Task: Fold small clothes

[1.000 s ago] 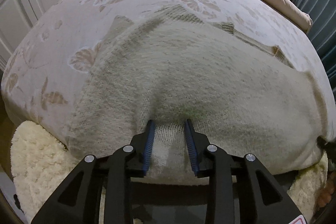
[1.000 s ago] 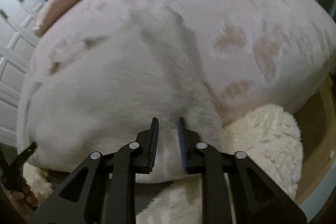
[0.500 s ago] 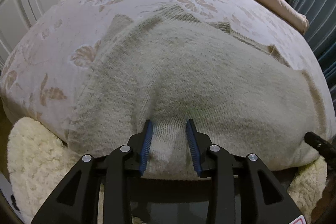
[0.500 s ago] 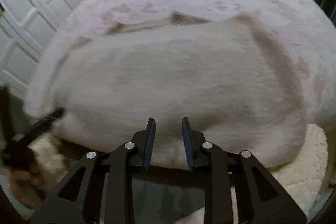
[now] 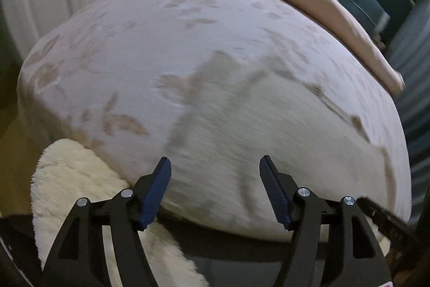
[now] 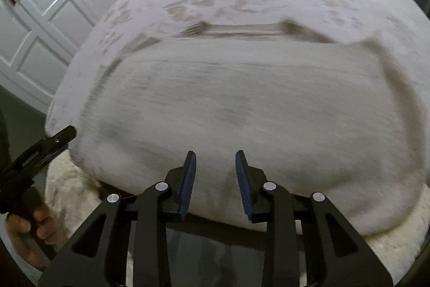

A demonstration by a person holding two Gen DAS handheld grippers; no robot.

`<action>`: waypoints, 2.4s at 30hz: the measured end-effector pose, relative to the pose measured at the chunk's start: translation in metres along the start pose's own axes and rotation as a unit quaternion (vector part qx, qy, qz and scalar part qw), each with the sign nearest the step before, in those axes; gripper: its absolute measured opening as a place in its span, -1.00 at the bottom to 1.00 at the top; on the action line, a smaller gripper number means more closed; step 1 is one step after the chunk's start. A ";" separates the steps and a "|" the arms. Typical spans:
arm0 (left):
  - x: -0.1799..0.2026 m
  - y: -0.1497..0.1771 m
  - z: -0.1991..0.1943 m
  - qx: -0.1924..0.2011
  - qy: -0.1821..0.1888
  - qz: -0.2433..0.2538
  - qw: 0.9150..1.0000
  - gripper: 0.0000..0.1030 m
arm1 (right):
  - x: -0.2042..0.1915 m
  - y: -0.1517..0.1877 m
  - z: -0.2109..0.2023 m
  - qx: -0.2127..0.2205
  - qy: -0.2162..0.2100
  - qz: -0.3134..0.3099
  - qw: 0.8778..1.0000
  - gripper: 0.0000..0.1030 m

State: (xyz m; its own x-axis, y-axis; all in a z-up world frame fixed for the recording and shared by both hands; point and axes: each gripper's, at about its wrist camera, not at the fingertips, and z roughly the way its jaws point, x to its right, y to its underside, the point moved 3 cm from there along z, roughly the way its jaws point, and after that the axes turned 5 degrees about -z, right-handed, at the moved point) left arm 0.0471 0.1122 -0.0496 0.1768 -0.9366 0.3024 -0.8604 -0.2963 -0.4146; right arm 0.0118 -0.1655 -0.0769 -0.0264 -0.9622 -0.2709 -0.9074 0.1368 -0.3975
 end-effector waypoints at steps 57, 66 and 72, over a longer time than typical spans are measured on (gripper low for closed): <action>0.225 0.141 0.001 -0.054 0.094 0.310 0.944 0.50 | 0.187 0.057 -0.104 0.120 -0.127 0.242 0.954 0.57; 0.171 0.149 0.044 -0.093 0.007 0.292 0.952 0.52 | 0.147 0.027 -0.039 0.027 -0.096 0.203 0.974 0.39; 0.166 0.141 0.046 -0.077 -0.019 0.292 0.953 0.52 | 0.143 0.002 -0.113 0.149 -0.222 0.172 0.948 -0.72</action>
State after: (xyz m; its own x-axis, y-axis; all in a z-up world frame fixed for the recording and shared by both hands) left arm -0.0230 -0.0942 -0.0974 -0.3391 -0.9404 0.0267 -0.8772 0.3058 -0.3701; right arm -0.0412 -0.3293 -0.0177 -0.0601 -0.6631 -0.7461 -0.7168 0.5489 -0.4301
